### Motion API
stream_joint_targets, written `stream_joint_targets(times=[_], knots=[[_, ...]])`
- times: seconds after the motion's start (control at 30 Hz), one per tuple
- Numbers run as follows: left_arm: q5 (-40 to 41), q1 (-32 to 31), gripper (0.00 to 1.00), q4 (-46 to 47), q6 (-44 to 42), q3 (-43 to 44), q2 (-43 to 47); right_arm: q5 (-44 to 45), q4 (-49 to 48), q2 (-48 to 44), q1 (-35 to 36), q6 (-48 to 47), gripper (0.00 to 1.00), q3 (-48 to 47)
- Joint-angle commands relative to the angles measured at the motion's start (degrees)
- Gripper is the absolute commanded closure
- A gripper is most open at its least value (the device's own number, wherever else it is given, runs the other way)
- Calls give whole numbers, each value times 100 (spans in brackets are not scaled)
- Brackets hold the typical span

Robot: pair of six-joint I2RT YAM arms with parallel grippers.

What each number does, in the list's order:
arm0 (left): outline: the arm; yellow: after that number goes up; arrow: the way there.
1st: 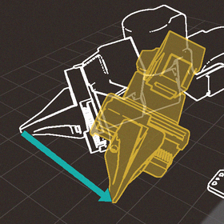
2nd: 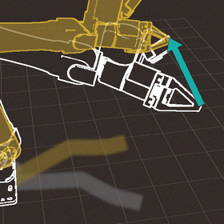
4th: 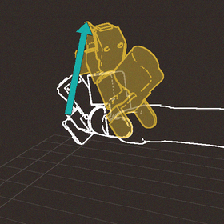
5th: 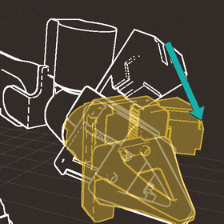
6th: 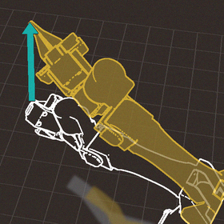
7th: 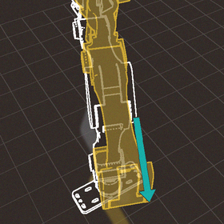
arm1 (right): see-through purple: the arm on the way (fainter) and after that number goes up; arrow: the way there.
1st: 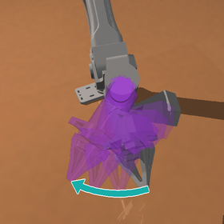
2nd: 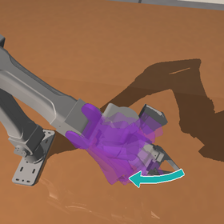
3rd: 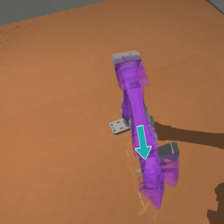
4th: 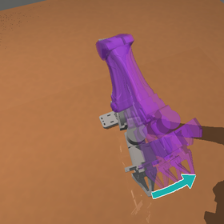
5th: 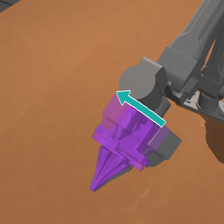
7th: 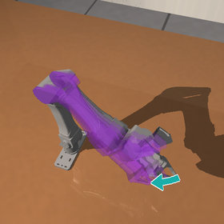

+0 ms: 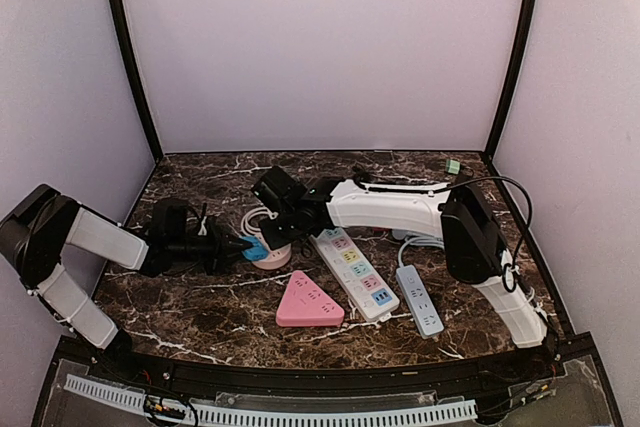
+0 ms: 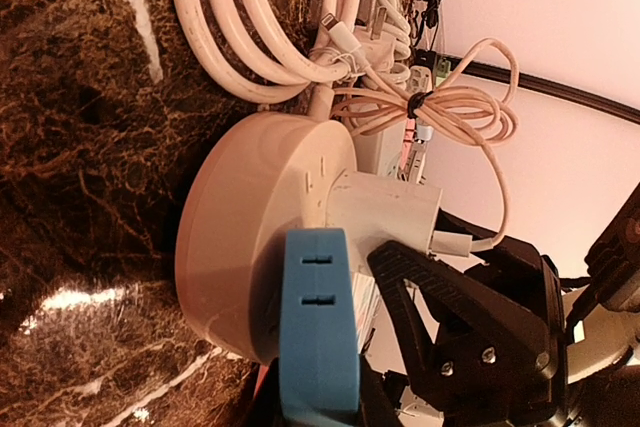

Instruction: Pull the plug off the socket

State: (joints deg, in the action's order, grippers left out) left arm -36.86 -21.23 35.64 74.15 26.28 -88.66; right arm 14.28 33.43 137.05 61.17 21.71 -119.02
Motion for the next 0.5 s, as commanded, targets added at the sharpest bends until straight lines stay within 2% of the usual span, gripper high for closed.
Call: stream_joint_targets(times=[0.0,0.27,0.47], knots=[[-437,-30,100,989,90,314,147,453,398,235,87,-51,100,188],[-546,-30,100,1818,804,205,-251,418,10,119,141,-90,100,652],[-606,-30,100,1534,550,322,-224,433,88,164,131,31,100,669]])
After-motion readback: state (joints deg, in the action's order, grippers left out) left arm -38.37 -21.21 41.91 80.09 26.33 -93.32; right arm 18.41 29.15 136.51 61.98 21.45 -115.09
